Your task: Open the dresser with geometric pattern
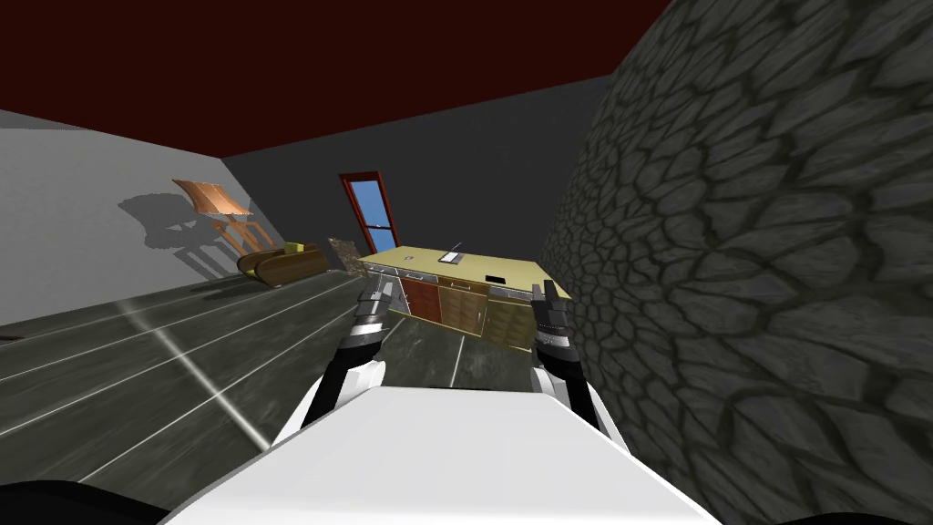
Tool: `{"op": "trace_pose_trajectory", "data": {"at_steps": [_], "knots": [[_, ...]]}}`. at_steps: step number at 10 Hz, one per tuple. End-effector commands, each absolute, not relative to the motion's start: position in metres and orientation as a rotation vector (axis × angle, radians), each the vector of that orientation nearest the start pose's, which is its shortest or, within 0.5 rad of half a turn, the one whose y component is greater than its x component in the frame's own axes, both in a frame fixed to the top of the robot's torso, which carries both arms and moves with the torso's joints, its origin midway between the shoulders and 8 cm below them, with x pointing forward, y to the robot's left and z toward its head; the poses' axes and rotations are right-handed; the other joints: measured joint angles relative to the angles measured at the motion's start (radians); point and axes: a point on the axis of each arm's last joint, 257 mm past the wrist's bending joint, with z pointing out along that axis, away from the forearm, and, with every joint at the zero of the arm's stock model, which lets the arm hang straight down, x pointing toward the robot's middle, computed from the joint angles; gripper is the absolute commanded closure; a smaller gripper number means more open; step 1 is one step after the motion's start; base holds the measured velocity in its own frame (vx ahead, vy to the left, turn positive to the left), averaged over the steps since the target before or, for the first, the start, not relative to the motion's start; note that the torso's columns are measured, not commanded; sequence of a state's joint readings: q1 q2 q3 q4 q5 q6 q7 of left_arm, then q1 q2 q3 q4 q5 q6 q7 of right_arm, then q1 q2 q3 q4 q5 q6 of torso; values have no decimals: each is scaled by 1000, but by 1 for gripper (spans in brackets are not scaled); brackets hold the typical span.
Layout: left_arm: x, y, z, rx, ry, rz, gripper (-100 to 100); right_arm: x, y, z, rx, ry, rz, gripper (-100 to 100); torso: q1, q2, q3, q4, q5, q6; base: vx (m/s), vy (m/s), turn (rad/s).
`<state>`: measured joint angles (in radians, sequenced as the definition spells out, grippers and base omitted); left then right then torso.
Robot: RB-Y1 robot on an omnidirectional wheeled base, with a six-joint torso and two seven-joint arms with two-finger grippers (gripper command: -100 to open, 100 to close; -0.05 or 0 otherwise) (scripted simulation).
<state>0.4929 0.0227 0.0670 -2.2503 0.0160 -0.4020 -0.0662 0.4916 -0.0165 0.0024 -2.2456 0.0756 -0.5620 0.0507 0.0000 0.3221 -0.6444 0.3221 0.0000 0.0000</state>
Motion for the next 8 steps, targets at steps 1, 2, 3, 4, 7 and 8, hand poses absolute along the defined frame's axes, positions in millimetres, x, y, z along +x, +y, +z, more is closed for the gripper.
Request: {"op": "trace_pose_trajectory", "data": {"at_steps": [1, 2, 3, 4, 7, 8], "knots": [[361, 307, -4, -715, 714, -1157, 0, 343, -265, 23, 549, 658, 1224, 0, 0, 74, -147, 74, 0, 0, 0, 0, 0], [361, 307, -4, -715, 714, -1157, 0, 343, -265, 23, 549, 658, 1224, 0, 0, 148, -295, 148, 0, 0, 0, 0, 0], [361, 307, -4, -715, 714, -1157, 0, 343, -265, 23, 549, 658, 1224, 0, 0, 222, -442, 221, 0, 0, 0, 0, 0], [361, 307, -4, -715, 714, -1157, 0, 343, -265, 23, 549, 658, 1224, 0, 0, 296, -590, 295, 0, 0, 0, 0, 0], [366, 301, -12, -663, 770, -1151, -100, 343, -265, 22, 550, 659, 1224, 0, 0, 411, -827, 411, 0, 0, 31, -4, -13], [370, 299, -21, -640, 797, -1144, -100, 343, -265, 22, 550, 659, 1224, 0, 0, 413, -832, 414, 0, 0, 79, -15, -29]]}}
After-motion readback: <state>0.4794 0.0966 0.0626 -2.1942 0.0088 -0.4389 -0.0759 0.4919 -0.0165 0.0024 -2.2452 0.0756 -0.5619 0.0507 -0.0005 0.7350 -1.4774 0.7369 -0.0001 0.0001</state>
